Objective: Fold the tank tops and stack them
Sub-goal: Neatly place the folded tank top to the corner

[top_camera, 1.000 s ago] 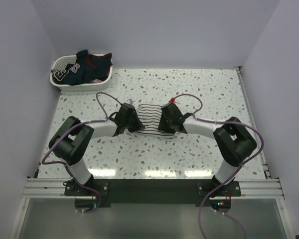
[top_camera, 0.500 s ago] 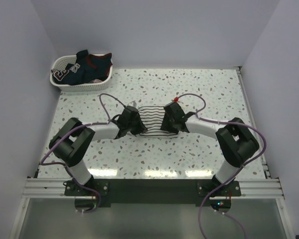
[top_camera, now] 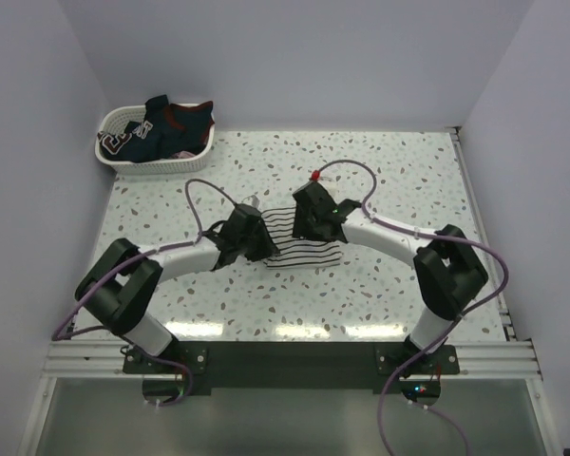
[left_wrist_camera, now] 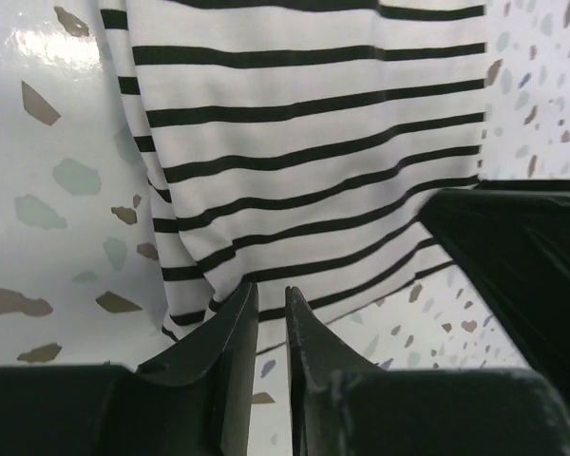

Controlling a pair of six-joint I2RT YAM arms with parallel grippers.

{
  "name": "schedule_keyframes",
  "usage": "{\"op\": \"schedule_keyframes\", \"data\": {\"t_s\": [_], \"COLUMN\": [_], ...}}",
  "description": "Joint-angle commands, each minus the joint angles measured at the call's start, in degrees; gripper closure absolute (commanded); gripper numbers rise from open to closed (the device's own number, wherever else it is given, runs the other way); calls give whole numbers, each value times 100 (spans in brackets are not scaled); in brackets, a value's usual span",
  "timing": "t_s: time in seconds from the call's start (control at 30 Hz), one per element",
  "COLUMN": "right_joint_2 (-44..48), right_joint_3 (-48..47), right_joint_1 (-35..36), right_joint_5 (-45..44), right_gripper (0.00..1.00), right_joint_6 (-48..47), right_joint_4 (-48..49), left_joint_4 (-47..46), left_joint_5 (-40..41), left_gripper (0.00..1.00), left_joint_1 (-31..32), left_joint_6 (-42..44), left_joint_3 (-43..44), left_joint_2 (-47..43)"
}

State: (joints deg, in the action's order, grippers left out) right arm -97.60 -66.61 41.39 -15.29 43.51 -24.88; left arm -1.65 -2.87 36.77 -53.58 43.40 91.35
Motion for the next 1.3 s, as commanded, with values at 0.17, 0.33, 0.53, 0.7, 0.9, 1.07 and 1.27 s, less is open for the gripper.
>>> {"op": "schedule_keyframes", "data": {"t_s": [0.17, 0.33, 0.53, 0.7, 0.9, 1.07, 1.27], "right_joint_2": [-961, -1480, -1526, -701, 636, 1733, 2710], "right_joint_3": [-985, -1249, -829, 296, 1623, 2107, 2460], "right_joint_1": [282, 291, 177, -411, -921, -1290, -2334], "right_joint_5": [-317, -369, -677, -659, -1107, -1459, -1539], "right_gripper": [43, 43, 43, 43, 35, 23, 12], "right_joint_6": [-185, -202, 26, 544, 1484, 2835, 3113], "right_joint_4": [-324, -491, -851, -860, -1571, -2703, -3084], "left_joint_4": [1193, 1272, 1281, 1334, 1395, 1413, 1545], "left_joint_5": [577, 359, 322, 103, -46, -319, -530], "left_gripper": [68, 68, 68, 69, 69, 69, 69], "left_joint_1": [-91, -530, -610, -610, -610, -610, -610], "left_joint_6": [182, 243, 331, 366, 401, 419, 507], "left_joint_3": [459, 459, 512, 512, 275, 143, 169], "left_joint_2": [-1163, -1313, -1330, -1383, -1857, -2174, -2490]}}
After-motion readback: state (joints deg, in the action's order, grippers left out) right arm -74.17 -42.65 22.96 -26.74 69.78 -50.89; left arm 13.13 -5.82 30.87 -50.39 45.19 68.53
